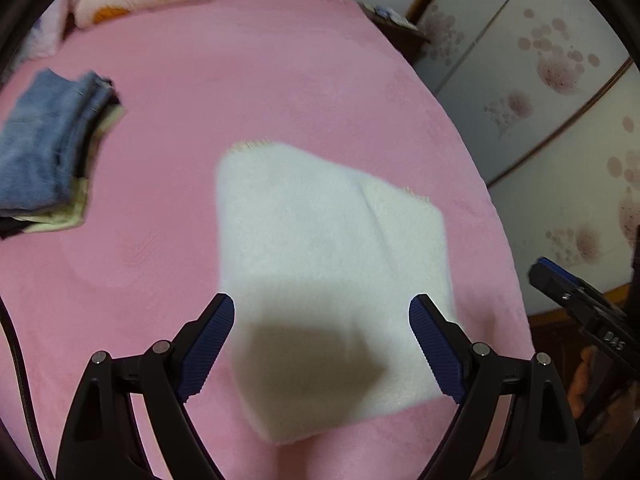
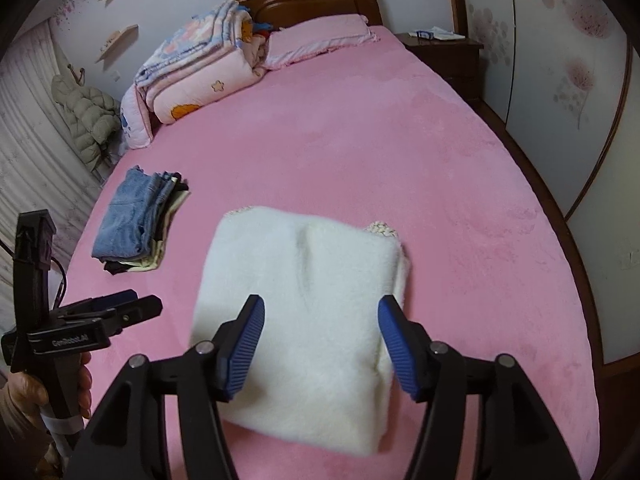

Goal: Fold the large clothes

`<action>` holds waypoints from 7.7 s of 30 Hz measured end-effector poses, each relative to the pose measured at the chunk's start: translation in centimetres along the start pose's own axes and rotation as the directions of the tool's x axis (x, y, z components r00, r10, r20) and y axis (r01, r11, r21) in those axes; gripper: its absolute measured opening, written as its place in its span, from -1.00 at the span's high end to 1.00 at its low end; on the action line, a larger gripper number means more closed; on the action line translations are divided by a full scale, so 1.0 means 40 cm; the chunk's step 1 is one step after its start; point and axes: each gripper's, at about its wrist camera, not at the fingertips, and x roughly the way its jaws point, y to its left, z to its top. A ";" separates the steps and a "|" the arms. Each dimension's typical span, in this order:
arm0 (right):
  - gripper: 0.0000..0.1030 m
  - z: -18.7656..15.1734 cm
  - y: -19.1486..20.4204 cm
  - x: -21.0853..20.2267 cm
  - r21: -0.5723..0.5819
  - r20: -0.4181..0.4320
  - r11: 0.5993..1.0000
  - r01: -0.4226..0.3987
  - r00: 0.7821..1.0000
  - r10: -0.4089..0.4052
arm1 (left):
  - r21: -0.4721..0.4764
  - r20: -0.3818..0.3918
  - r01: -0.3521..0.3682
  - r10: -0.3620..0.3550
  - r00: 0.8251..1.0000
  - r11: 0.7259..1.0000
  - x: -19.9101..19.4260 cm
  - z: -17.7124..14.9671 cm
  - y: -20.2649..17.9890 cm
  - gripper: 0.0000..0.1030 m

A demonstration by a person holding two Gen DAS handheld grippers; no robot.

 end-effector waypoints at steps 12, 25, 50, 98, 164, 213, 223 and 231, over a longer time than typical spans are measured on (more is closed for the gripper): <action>-0.48 -0.062 -0.156 0.218 0.162 -0.162 0.986 -0.029 0.985 0.055 | -0.138 -0.140 0.037 -0.056 0.989 0.990 0.189 0.030 0.136 -0.72; -0.48 -0.099 -0.219 0.370 0.263 -0.237 0.951 -0.160 0.945 0.225 | -0.210 -0.222 0.146 -0.192 0.956 0.967 0.331 -0.006 0.224 -0.99; -0.71 -0.111 -0.206 0.527 0.276 -0.366 0.884 -0.378 0.809 0.460 | -0.240 -0.260 0.278 -0.337 0.905 0.930 0.467 -0.014 0.197 -0.93; 0.22 0.325 1.006 0.533 0.097 -0.161 0.826 -0.556 0.810 0.564 | -0.066 0.130 0.047 -0.038 0.991 0.997 -0.394 0.491 1.019 -0.42; -0.21 -0.116 0.839 -0.331 -0.059 -0.031 0.980 -0.189 0.982 0.187 | -0.151 0.275 -0.247 0.281 0.920 0.957 -0.902 -0.251 0.289 -0.98; -0.21 -0.353 0.734 -0.480 -0.165 0.038 0.986 0.021 0.999 -0.015 | -0.097 0.196 -0.379 0.391 0.899 0.920 -0.809 -0.491 0.073 -0.98; -0.21 -0.347 0.710 -0.467 -0.154 0.021 0.988 0.028 0.999 -0.025 | -0.090 0.199 -0.370 0.381 0.903 0.925 -0.791 -0.478 0.079 -0.98; -0.21 -0.341 0.701 -0.466 -0.149 0.022 0.988 0.027 0.999 -0.024 | -0.089 0.199 -0.368 0.378 0.904 0.926 -0.786 -0.473 0.077 -0.98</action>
